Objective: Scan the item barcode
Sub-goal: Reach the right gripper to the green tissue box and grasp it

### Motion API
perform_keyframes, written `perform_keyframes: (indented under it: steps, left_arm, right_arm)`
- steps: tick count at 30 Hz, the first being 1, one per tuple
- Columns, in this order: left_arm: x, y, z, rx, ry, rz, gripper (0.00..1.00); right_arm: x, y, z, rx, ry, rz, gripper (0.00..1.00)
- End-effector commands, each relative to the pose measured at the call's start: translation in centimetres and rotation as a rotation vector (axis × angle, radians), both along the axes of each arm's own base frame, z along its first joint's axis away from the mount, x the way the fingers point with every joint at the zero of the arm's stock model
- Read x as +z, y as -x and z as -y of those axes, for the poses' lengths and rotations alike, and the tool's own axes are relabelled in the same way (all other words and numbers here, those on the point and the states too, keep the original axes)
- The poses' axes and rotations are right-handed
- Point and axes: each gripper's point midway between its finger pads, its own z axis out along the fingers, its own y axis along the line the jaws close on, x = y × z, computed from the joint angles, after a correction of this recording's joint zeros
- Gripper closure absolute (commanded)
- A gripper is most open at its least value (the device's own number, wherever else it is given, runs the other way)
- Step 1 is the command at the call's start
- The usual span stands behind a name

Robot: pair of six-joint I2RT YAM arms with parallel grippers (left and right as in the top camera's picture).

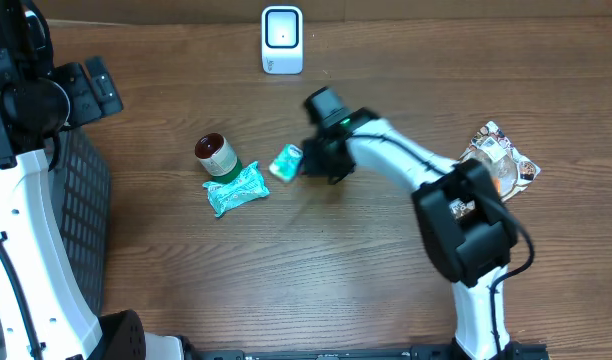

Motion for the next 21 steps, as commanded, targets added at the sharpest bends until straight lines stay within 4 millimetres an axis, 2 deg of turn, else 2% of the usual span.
perform_keyframes:
  steps: [1,3,4,6,8,10,14,21]
  left_arm:
    - [0.0,0.0,-0.2,-0.008,-0.018,-0.004,0.0]
    - [0.0,0.0,-0.2,-0.008,-0.018,-0.005,0.01]
    - [0.0,0.0,-0.2,-0.008,-0.018,-0.004,0.0]
    - [0.0,0.0,-0.2,-0.008,-0.018,-0.004,0.0]
    - [0.0,0.0,-0.2,-0.008,-0.018,-0.004,0.0]
    - [0.0,0.0,-0.2,-0.008,-0.018,-0.005,0.0]
    - [0.0,0.0,-0.2,-0.008,-0.018,-0.005,0.0]
    - [0.0,0.0,-0.2,-0.008,-0.018,-0.004,0.0]
  right_arm:
    - [0.7,-3.3,3.6,0.005,-0.006,0.055,0.75]
    - [2.3,-3.8,2.9,0.043,-0.079,0.057,0.74]
    - [3.9,-4.3,2.3,0.049,-0.112,0.066,0.74]
    - [5.8,-4.4,1.2,0.068,-0.154,0.077,0.74]
    - [7.4,-3.9,-0.8,0.109,-0.217,0.073,0.74]
    - [8.1,-3.1,-2.7,0.136,-0.269,0.061,0.74]
    - [7.8,-1.8,-5.8,0.183,-0.279,0.068,0.72]
    - [4.3,-1.3,-8.9,0.171,-0.231,0.085,0.7]
